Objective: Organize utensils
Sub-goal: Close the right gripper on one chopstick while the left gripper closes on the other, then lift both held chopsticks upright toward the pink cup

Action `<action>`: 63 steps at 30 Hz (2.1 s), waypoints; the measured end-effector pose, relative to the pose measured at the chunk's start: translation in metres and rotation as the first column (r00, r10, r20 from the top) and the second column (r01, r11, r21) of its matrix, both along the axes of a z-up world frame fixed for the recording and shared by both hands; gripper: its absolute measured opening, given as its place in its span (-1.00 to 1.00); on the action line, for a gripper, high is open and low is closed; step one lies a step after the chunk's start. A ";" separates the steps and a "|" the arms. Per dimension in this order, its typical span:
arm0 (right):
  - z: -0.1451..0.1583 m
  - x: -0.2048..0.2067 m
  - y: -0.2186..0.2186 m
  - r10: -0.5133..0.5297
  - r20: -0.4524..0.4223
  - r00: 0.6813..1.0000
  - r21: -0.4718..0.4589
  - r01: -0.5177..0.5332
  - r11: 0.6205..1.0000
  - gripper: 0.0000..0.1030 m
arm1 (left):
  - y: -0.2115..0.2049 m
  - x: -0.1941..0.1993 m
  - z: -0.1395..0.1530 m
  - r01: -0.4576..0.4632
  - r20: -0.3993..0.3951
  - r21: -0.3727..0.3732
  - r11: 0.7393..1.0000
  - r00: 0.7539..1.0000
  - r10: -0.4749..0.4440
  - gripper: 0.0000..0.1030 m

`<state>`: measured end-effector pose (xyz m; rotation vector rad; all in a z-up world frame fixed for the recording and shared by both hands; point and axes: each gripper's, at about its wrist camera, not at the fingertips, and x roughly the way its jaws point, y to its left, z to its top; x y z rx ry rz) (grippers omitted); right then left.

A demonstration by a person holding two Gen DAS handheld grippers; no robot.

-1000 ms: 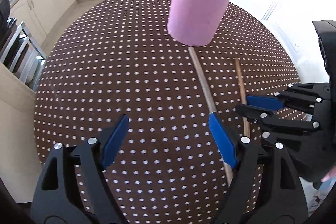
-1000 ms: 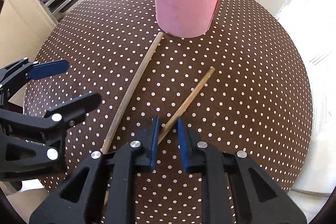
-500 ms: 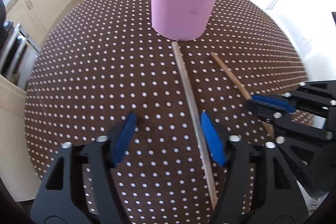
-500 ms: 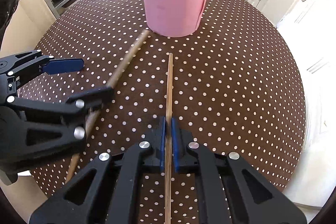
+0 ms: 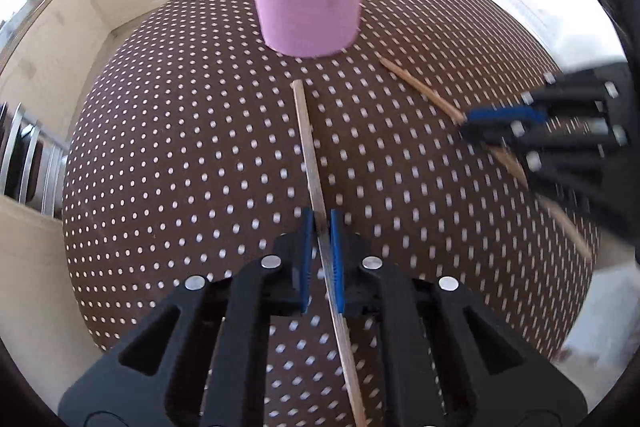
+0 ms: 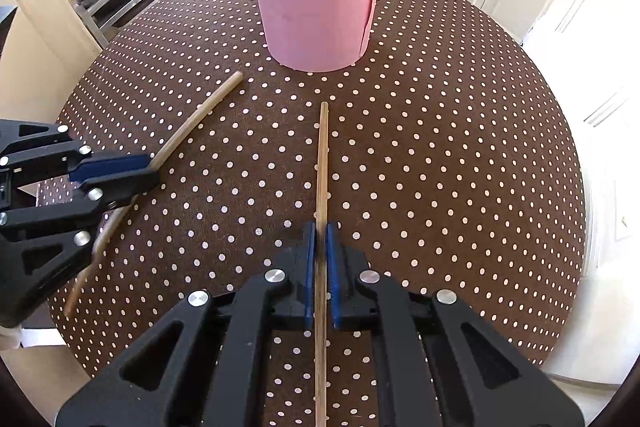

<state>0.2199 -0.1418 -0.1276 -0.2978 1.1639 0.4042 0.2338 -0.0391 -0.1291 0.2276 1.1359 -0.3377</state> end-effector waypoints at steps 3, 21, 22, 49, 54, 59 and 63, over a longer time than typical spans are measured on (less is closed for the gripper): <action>0.000 0.000 0.001 -0.005 -0.001 1.000 -0.004 0.005 1.000 -0.89 | 0.008 -0.002 0.001 -0.020 -0.010 0.007 1.000 1.000 0.020 -0.81; -0.002 0.006 0.005 -0.068 -0.021 0.997 0.038 0.068 0.997 -0.88 | 0.011 0.051 -0.008 -0.169 0.006 -0.013 0.986 0.986 0.169 -0.68; -0.002 0.007 0.003 -0.064 -0.021 0.998 0.037 0.064 0.997 -0.90 | 0.007 0.051 -0.008 -0.162 0.009 -0.012 0.987 0.987 0.162 -0.75; 0.025 -0.006 -0.030 -0.167 0.027 0.986 0.187 0.159 0.969 -0.91 | 0.043 0.008 0.026 -0.171 0.057 -0.117 0.978 0.982 0.179 -0.87; 0.026 -0.011 -0.033 -0.160 0.026 0.987 0.183 0.153 0.971 -0.91 | 0.037 0.005 0.022 -0.135 0.066 -0.092 0.987 0.988 0.141 -0.86; 0.023 -0.013 -0.027 -0.151 0.009 0.988 0.176 0.147 0.973 -0.91 | 0.027 0.006 0.009 -0.128 0.033 -0.074 0.989 0.991 0.131 -0.75; 0.023 -0.015 -0.024 -0.143 0.006 0.990 0.177 0.140 0.974 -0.91 | 0.030 0.007 0.002 -0.149 0.040 -0.085 0.985 0.987 0.153 0.20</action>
